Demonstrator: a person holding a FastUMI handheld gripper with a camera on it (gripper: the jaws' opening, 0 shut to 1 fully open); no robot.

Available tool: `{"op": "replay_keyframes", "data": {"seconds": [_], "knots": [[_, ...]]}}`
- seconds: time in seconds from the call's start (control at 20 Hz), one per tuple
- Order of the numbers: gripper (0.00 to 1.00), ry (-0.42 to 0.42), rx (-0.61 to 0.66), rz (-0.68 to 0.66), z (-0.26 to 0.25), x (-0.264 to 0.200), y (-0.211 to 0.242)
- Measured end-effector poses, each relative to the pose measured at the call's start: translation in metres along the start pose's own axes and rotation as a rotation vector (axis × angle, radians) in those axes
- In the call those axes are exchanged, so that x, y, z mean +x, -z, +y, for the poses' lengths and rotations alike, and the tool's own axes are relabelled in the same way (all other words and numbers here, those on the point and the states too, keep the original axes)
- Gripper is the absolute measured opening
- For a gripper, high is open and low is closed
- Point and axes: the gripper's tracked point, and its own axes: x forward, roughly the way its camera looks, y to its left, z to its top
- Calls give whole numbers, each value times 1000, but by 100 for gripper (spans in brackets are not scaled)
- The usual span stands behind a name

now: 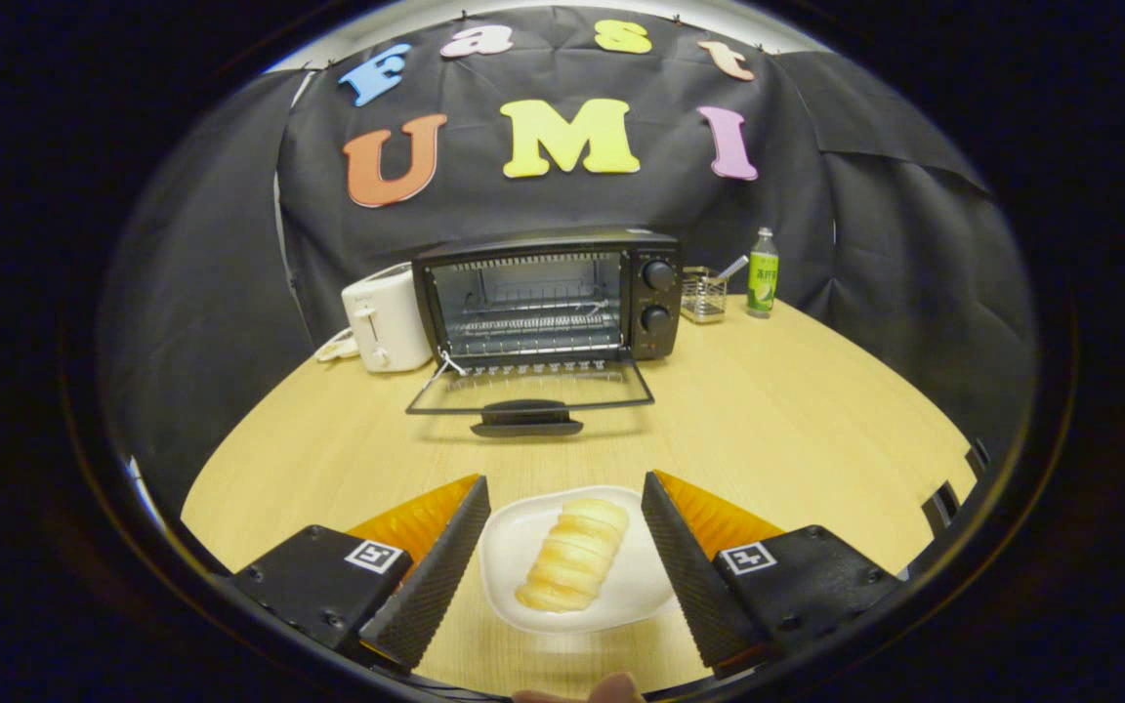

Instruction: Open the toaster oven, put the food inside, and close the toaster oven door.

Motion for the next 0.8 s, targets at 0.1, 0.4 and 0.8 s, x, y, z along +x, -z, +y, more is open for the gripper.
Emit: {"op": "replay_keyframes", "data": {"seconds": [0.1,0.4,0.8], "knots": [[100,10,16,36,-2,7,18],[99,23,57,149,-6,25,60],[85,46,58,174,-10,32,67]]}}
